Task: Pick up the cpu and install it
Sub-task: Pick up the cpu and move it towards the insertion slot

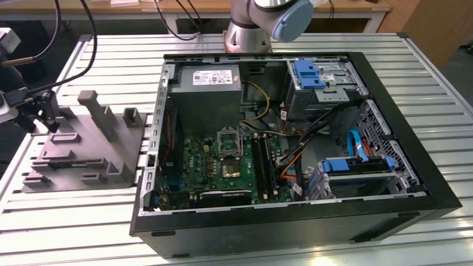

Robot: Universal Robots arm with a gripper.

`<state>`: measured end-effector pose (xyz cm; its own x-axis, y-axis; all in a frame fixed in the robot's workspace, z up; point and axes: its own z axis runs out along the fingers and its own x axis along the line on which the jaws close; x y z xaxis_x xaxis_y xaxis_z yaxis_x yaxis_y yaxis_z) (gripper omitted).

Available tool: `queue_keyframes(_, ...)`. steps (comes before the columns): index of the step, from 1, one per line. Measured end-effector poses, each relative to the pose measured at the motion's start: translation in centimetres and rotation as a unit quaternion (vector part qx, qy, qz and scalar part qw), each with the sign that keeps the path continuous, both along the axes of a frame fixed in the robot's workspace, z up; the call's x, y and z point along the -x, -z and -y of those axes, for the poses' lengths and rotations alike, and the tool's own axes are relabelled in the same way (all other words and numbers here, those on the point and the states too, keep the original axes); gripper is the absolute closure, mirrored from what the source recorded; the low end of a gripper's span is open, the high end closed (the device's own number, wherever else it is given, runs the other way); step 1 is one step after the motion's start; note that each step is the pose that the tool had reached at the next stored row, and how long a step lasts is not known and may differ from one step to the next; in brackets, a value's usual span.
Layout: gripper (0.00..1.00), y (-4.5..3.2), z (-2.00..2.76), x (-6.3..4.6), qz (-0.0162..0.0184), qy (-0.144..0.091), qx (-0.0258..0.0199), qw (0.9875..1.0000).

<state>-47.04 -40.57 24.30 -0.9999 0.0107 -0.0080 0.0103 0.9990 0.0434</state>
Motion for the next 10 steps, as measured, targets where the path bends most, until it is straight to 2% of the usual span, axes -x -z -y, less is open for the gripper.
queue_keyframes(10,0.53,-0.28,0.0,0.0,0.0,0.0,0.0,1.0)
